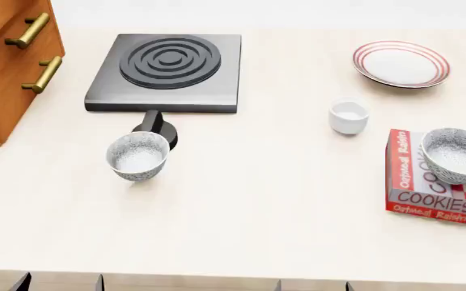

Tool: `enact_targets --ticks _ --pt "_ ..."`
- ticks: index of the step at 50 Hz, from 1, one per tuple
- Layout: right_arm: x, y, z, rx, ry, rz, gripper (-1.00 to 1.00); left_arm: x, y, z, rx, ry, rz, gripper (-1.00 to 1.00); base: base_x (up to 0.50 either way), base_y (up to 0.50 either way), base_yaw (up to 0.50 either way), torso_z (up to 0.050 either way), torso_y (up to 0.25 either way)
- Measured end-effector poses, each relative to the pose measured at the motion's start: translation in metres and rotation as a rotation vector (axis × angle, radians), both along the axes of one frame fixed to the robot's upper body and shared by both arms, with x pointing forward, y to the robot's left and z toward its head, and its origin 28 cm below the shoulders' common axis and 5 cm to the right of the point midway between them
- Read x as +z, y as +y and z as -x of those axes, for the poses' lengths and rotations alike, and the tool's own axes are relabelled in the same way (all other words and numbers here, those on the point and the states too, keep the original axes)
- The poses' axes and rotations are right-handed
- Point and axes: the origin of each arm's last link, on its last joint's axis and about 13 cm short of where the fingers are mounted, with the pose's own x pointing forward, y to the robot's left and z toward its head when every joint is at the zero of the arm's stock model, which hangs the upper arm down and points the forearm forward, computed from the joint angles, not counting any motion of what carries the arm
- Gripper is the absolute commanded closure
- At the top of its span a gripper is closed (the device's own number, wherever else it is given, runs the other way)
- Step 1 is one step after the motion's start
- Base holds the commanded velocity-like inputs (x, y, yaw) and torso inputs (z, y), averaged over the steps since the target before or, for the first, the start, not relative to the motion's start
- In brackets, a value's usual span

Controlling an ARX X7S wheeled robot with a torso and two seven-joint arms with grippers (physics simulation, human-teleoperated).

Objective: Pick the akita bowl on the cookies box and place it on the plate.

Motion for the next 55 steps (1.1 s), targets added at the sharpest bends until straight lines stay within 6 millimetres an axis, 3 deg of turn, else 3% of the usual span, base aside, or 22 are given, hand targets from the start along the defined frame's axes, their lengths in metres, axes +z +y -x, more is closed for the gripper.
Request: enact_targets --ticks 26,33,39,55 --pt "0.007 0.0 0.003 -0.007 -0.069 0.014 -1.0 0.007 0.005 0.0 0.017 -0.025 0.035 -1.0 0.05 0.0 0.0 0.0 0.0" --pt "0.055 -0.011 0.006 -0.061 -0.222 0.024 -1.0 0.049 0.018 -0.001 0.044 -0.135 0.077 -1.0 0.5 0.0 0.0 0.0 0.0" --pt "0.083 -0.015 0.012 -0.074 -0.323 0.028 -1.0 0.071 0.022 0.002 0.044 -0.201 0.087 -1.0 0.5 0.0 0.0 0.0 0.0" --pt "0.109 -0.018 0.023 -0.075 -0.434 0.041 -1.0 0.091 0.023 0.007 0.033 -0.268 0.091 -1.0 0.5 0.0 0.0 0.0 0.0"
